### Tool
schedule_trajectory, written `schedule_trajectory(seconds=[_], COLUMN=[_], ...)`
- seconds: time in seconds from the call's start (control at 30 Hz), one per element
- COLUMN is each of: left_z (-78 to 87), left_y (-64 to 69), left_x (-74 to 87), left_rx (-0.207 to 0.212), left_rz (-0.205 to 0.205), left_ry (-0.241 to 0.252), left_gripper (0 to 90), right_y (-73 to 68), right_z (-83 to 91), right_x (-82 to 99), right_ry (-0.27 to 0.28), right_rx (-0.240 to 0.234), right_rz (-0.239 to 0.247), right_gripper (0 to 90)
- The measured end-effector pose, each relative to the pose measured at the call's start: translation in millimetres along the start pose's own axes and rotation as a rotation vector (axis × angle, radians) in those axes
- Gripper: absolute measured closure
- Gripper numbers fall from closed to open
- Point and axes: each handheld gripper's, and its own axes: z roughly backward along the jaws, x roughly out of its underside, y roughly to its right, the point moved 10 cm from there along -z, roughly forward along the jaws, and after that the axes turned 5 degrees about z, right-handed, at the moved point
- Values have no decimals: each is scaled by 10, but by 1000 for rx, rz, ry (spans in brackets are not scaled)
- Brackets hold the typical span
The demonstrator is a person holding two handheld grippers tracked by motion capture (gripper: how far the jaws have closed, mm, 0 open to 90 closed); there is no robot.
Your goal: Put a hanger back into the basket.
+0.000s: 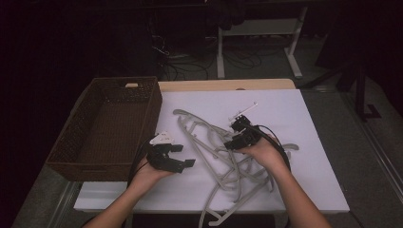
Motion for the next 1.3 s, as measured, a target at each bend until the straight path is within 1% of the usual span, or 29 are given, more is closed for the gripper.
schedule_trajectory(seconds=[0.13, 0.3, 0.4, 0.43, 0.5, 0.63, 0.67, 0.73, 0.77, 0.83, 0.93, 0.97, 1.0, 1.07, 1.13, 1.2, 1.3], left_z=[-3, -12, -13, -14, -18, -26, -25, -26, -26, -28, -30, -32, -33, -35, -27, -6, 37], left_y=[5, 5, -1, -4, -3, 5, 7, 9, 8, 11, 19, 21, 22, 26, 32, 41, 54], left_x=[6, 13, 15, 17, 20, 26, 27, 26, 26, 20, 16, 15, 15, 10, -3, -37, -113], left_rx=[1, 0, -1, -2, -2, -2, -1, -1, -2, -1, 1, 2, 1, 2, 1, 3, 8], left_rz=[1, 3, 5, 5, 5, 2, 2, 1, 1, 3, 0, 0, -2, -3, -7, -10, -9], left_ry=[-3, -4, -4, -6, -7, -9, -10, -9, -10, -8, -8, -7, -9, -8, -6, 2, 16], left_gripper=[199, 199, 199, 199, 199, 199, 199, 199, 199, 199, 199, 199, 199, 199, 199, 199, 199], right_y=[-41, -34, -40, -40, -46, -27, -17, 24, 34, 77, 136, 154, 154, 163, 169, 183, 197], right_z=[-106, -216, -267, -277, -290, -299, -294, -276, -265, -241, -198, -181, -169, -144, -105, -46, 61], right_x=[170, 279, 311, 314, 306, 294, 291, 282, 270, 248, 220, 213, 204, 192, 175, 160, 127], right_ry=[-26, -42, -45, -47, -48, -45, -42, -32, -22, -3, 19, 27, 34, 44, 56, 64, 86], right_rx=[-17, -23, -31, -29, -28, -21, -21, -4, -5, 16, 24, 22, 7, -7, -28, -37, -47], right_rz=[-24, -48, -61, -63, -65, -85, -93, -105, -110, -108, -113, -104, -101, -106, -100, -98, -78], right_gripper=[565, 617, 656, 657, 691, 726, 732, 749, 754, 770, 810, 813, 813, 814, 816, 816, 817])
